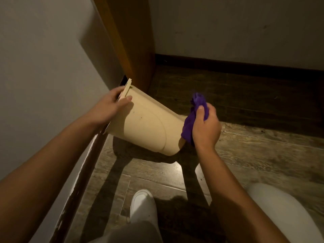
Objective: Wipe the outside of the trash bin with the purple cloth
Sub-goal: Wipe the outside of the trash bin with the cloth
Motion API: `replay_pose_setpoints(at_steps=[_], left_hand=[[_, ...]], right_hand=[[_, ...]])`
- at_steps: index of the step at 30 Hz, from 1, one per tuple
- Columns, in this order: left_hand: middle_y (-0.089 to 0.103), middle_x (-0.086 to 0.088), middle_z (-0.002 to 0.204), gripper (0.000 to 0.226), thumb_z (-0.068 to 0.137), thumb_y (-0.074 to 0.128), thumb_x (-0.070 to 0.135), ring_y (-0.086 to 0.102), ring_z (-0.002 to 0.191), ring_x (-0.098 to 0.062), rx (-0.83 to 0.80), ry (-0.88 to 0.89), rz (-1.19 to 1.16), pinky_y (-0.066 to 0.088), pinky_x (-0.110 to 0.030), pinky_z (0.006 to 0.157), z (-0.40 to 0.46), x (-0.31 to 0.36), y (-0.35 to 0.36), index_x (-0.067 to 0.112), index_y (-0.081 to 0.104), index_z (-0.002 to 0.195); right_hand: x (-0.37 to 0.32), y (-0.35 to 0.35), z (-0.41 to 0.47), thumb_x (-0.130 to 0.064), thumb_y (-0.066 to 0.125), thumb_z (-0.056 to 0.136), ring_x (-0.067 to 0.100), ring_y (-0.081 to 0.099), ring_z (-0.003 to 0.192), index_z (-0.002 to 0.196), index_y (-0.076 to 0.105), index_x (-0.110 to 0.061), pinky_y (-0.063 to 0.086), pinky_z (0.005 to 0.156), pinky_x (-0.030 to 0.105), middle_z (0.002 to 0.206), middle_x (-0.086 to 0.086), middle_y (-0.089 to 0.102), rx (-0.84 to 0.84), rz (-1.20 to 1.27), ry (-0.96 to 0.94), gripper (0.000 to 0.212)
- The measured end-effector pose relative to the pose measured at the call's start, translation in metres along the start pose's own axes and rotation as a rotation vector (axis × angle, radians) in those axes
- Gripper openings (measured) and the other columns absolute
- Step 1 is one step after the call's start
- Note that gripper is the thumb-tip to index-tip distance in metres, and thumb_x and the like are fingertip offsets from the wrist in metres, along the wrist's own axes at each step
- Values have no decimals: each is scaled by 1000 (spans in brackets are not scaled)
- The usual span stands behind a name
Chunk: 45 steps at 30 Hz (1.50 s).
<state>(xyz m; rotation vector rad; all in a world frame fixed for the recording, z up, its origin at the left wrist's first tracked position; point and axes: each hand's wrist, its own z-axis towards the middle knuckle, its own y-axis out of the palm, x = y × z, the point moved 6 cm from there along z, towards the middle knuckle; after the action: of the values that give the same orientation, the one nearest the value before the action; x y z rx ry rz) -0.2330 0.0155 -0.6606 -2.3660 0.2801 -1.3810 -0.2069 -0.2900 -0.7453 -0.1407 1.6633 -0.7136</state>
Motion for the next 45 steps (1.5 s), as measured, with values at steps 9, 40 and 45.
replay_pose_setpoints(at_steps=[9, 40, 45], left_hand=[[67, 5, 111, 41, 99, 47, 57, 63, 102, -21, 59, 208, 171, 50, -48, 90, -13, 22, 15, 28, 70, 116], [63, 20, 94, 35, 105, 38, 44, 53, 88, 1, 340, 274, 64, 35, -24, 67, -9, 11, 17, 31, 70, 104], [67, 10, 97, 38, 106, 37, 45, 58, 89, -3, 226, 377, 176, 38, -26, 68, -7, 18, 31, 28, 71, 107]], right_hand=[[-40, 8, 0, -45, 45, 108, 9, 65, 94, 136, 59, -28, 60, 86, 44, 99, -19, 62, -155, 117, -71, 36], [-25, 67, -7, -41, 37, 109, 34, 55, 124, 133, 58, -19, 44, 102, 48, 133, 13, 61, -244, -431, -103, 39], [36, 51, 4, -41, 36, 109, 32, 61, 110, 131, 58, -18, 47, 84, 41, 122, 12, 64, -251, -520, -14, 39]])
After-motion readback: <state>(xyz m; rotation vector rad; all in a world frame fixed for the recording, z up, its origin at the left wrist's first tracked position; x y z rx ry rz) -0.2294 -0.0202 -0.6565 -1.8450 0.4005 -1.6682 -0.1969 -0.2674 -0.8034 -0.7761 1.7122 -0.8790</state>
